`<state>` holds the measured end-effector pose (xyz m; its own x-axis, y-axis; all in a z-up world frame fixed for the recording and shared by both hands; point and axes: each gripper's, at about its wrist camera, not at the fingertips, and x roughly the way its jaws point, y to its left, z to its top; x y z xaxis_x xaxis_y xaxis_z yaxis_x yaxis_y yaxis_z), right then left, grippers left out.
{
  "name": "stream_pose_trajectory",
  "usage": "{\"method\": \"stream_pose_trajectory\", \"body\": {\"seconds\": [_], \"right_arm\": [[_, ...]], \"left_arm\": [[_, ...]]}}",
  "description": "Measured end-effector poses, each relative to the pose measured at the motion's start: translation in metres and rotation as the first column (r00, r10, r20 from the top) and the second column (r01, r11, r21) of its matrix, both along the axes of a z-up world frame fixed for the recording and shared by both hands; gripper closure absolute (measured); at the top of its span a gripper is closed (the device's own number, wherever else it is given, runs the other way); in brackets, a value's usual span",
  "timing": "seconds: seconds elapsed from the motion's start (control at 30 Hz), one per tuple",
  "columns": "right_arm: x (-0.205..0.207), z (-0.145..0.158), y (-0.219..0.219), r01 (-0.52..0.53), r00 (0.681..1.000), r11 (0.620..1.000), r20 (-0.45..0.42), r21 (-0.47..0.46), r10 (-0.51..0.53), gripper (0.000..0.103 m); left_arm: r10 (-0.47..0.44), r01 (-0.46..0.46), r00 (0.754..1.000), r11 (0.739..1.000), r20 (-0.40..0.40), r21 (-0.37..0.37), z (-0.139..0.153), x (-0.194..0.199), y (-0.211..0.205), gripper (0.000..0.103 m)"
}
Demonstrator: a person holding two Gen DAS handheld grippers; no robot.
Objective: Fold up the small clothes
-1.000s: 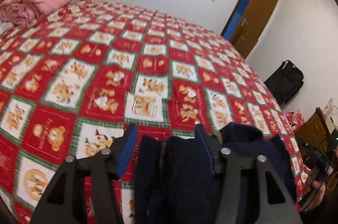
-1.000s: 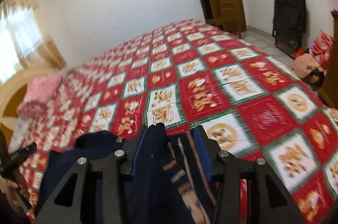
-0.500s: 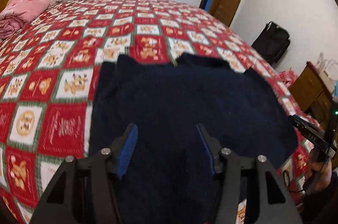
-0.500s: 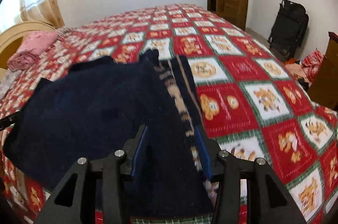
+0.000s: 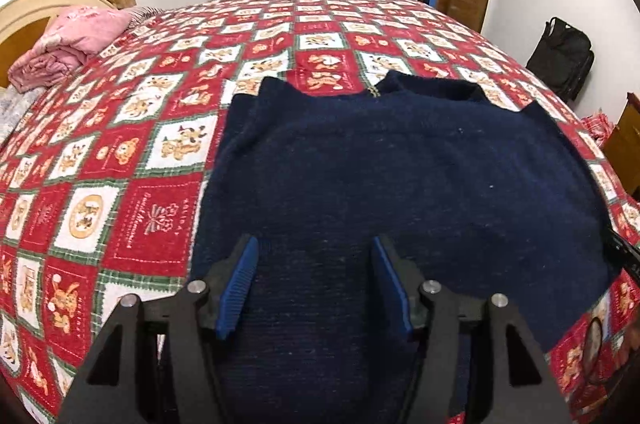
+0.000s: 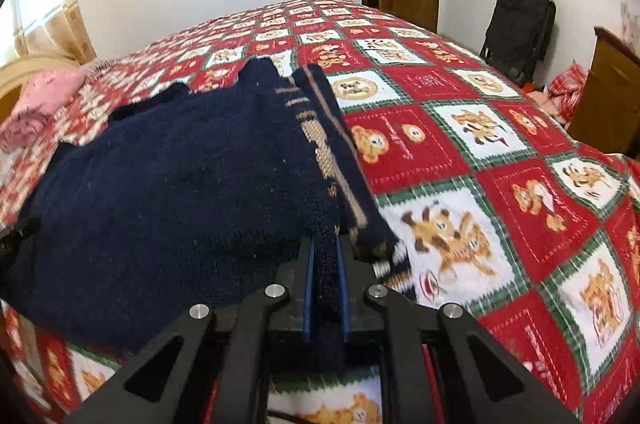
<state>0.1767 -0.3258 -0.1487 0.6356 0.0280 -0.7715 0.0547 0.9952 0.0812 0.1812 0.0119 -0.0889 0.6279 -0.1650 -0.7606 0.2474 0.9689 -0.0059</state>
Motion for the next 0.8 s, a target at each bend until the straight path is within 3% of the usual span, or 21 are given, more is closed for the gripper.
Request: {"method": "stream_pose_trajectory", "body": {"seconds": [0.07,0.2,0.33,0.4,0.6,0.7,0.8], "right_arm": [[0.000,0.000,-0.007,0.009,1.000,0.999,-0.016,0.037,-0.009,0.093],[0.003,0.013,-0.032,0.030,0.997,0.977,-0.072,0.209,-0.016,0.086],[-0.002,0.050,-0.047,0.095,0.992,0.963,0.053,0.251,-0.111,0.086],[0.008,0.064,-0.040,0.056,0.992,0.968,0.100,0.244,-0.082,0.085],[0.075,0.076,0.010,-0.095,0.991,0.980,0.112,0.174,0.076,0.085],[0.117,0.056,0.041,-0.179,0.984,0.972,0.042,0.151,0.174,0.086],[0.147,0.024,0.058,-0.171,0.985,0.985,-0.022,0.023,0.171,0.086]], "left_arm": [[0.003,-0.003,1.000,1.000,0.000,0.023,-0.004,-0.001,0.000,0.039],[-0.018,0.017,1.000,0.998,0.012,0.054,-0.007,-0.003,-0.002,0.035],[-0.020,0.018,0.999,0.998,0.026,0.054,-0.004,-0.007,0.002,0.024],[-0.011,0.010,1.000,0.999,0.026,0.046,-0.007,-0.006,0.002,0.024],[0.011,-0.014,0.999,0.997,0.043,0.078,-0.011,-0.008,-0.005,0.019],[0.031,-0.033,0.999,0.997,0.036,0.066,-0.012,-0.008,-0.004,0.016],[0.037,-0.039,0.999,0.996,0.032,0.079,-0.011,-0.008,-0.006,0.014]]}}
